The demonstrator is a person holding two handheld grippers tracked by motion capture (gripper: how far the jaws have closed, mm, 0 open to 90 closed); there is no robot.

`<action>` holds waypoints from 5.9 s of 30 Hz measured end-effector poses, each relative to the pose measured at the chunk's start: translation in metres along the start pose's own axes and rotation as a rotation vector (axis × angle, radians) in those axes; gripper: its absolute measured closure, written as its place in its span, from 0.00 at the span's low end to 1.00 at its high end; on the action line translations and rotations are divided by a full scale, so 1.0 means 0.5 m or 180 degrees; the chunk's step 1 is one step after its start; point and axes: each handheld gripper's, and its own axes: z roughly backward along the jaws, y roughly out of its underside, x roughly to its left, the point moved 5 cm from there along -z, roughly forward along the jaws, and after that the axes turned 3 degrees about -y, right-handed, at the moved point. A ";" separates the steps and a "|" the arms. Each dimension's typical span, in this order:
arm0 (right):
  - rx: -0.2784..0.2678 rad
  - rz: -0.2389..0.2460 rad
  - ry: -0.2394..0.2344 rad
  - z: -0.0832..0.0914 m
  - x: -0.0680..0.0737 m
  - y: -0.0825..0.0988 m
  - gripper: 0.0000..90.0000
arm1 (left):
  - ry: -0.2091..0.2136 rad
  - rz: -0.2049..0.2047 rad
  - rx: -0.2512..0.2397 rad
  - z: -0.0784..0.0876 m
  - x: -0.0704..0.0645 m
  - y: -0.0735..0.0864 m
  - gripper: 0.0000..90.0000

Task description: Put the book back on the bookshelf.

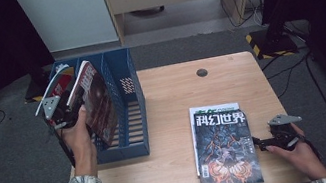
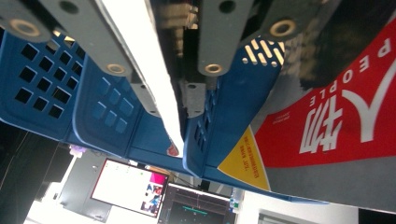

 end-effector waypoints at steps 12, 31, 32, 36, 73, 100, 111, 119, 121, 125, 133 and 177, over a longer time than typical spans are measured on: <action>0.0000 -0.0001 0.0000 0.000 0.000 0.000 0.08 | 0.0004 -0.0075 0.0142 0.046 0.008 0.024 0.68; 0.0000 0.0000 0.0000 0.000 0.000 0.000 0.08 | 0.0064 -0.0064 0.0314 0.138 0.006 0.100 0.63; 0.0000 0.0000 0.0000 0.000 0.000 0.000 0.08 | 0.0069 -0.0071 0.0319 0.141 0.005 0.103 0.63; -0.0001 0.0016 -0.0002 0.000 -0.001 -0.001 0.08 | 0.0065 -0.0101 0.0357 0.153 0.003 0.118 0.62; -0.0452 0.0065 -0.0193 0.052 0.039 -0.079 0.57 | 0.0974 -0.0904 0.1036 0.224 -0.271 0.272 0.37; -0.0137 0.0093 -0.0524 -0.011 0.096 -0.070 0.27 | 0.1346 -0.1126 0.1264 0.189 -0.465 0.386 0.30; -0.0175 0.0202 -0.0684 -0.025 0.120 -0.080 0.31 | 0.1404 -0.1203 0.1335 0.188 -0.482 0.406 0.30; -0.0190 0.0215 -0.0692 -0.031 0.122 -0.083 0.30 | 0.1445 -0.1106 0.1429 0.170 -0.490 0.420 0.28; -0.0194 0.0254 -0.0659 -0.028 0.124 -0.082 0.29 | 0.1430 -0.1069 0.1480 0.161 -0.490 0.424 0.27; -0.0115 0.0267 -0.0675 -0.016 0.130 -0.074 0.31 | 0.1401 -0.1042 0.1590 0.147 -0.488 0.442 0.22; -0.0118 0.0252 -0.0722 -0.004 0.138 -0.061 0.30 | 0.1499 -0.1073 0.1709 0.133 -0.501 0.462 0.19; -0.0154 0.0260 -0.0819 -0.005 0.149 -0.051 0.21 | 0.1802 -0.0375 0.2286 0.115 -0.505 0.476 0.26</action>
